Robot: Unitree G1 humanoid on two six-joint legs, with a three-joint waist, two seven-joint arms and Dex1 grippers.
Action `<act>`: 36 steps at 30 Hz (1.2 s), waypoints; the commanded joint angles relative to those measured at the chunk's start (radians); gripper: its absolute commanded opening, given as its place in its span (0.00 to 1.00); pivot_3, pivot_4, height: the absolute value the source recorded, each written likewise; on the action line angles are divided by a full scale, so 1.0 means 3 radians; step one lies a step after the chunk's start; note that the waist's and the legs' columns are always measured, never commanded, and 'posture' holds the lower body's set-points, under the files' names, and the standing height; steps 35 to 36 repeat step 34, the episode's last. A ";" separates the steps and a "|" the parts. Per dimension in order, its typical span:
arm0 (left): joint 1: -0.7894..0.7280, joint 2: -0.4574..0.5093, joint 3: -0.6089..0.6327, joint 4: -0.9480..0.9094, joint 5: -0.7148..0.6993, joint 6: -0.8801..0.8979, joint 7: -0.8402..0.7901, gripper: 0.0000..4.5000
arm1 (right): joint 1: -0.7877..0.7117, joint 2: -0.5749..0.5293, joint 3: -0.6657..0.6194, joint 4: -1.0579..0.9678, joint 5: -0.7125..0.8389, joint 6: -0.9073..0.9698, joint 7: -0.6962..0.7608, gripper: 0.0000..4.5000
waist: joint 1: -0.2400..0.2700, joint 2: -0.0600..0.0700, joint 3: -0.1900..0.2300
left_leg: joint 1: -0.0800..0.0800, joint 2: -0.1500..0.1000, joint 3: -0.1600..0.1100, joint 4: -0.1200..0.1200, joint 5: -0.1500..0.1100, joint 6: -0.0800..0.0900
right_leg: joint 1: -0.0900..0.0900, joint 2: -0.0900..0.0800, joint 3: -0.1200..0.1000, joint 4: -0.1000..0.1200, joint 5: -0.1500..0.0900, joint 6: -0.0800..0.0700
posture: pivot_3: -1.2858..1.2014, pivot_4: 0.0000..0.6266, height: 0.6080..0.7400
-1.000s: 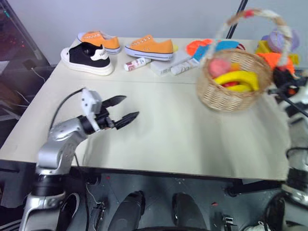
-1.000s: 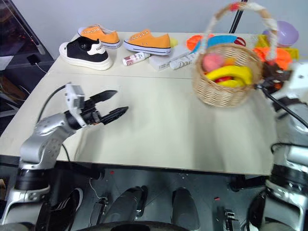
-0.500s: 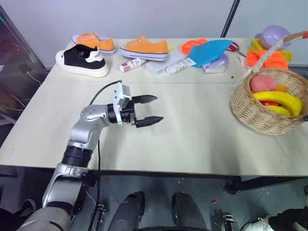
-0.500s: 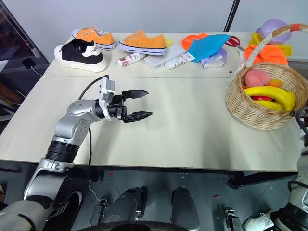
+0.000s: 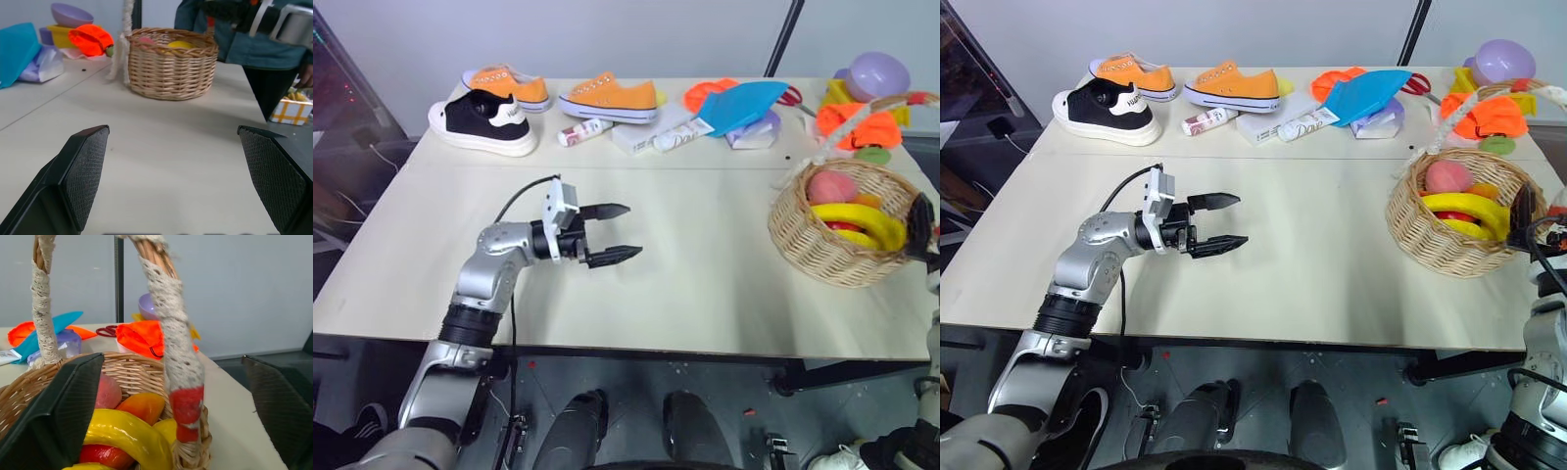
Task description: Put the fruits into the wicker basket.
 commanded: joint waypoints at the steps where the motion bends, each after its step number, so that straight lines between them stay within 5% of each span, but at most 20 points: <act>1: 0.0030 0.0046 0.0123 -0.0166 -0.0022 -0.0045 0.0052 1.00 | 0.0000 0.0177 -0.0064 -0.0527 0.0144 -0.0186 -0.0138 0.99 | -0.0001 0.0000 0.0000 | 0.0000 0.0000 -0.0001 0.0000 0.0000 0.0000 | 0.0000 0.0000 0.0000 0.0000 0.0000 0.0000 | 0.52 0.24 1.00; 8: 0.0287 0.0161 0.0311 -0.0311 -0.0001 -0.0059 0.0295 1.00 | 0.0259 0.0370 0.1147 -0.1206 -0.0514 -0.0687 0.0182 0.99 | -0.0022 0.0003 -0.0002 | 0.0001 0.0001 -0.0003 -0.0001 0.0000 0.0000 | -0.0002 0.0001 0.0001 0.0001 0.0000 0.0000 | 0.52 0.24 1.00; 13: 0.0525 0.0142 0.0642 -0.0361 0.0175 -0.0179 0.0999 1.00 | -0.0119 0.0149 0.2040 -0.0690 -0.0121 -0.0424 0.1113 0.99 | -0.0014 0.0002 -0.0002 | 0.0006 0.0004 -0.0005 0.0001 0.0000 0.0000 | 0.0005 0.0003 -0.0001 0.0000 0.0000 0.0000 | 0.52 0.24 1.00; 24: 0.1713 0.0155 0.1421 -0.1332 0.0111 0.0144 0.2122 1.00 | -0.0623 -0.0611 0.2734 0.0309 -0.0036 -0.0485 0.2981 0.99 | -0.0012 -0.0003 -0.0001 | 0.0002 0.0004 -0.0003 0.0000 -0.0004 0.0004 | 0.0007 0.0001 -0.0002 -0.0014 0.0001 -0.0001 | 0.52 0.24 1.00; 29: 0.2097 0.0021 0.1809 -0.1381 -0.0035 0.0089 0.2379 1.00 | -0.0866 -0.0415 0.2834 0.0870 -0.0206 -0.0784 0.3102 0.99 | 0.0007 -0.0008 -0.0003 | 0.0002 0.0006 -0.0004 0.0000 -0.0005 0.0002 | 0.0007 0.0003 -0.0004 -0.0015 0.0001 -0.0002 | 0.52 0.24 1.00; 36: 0.2148 0.0022 0.1821 -0.1464 -0.0036 -0.0079 0.2340 1.00 | -0.0964 -0.0329 0.2818 0.1035 -0.0255 -0.0874 0.3168 0.99 | 0.0040 -0.0009 -0.0004 | 0.0000 0.0005 -0.0005 0.0002 -0.0005 0.0002 | 0.0010 0.0002 -0.0005 -0.0023 0.0002 -0.0004 | 0.52 0.24 1.00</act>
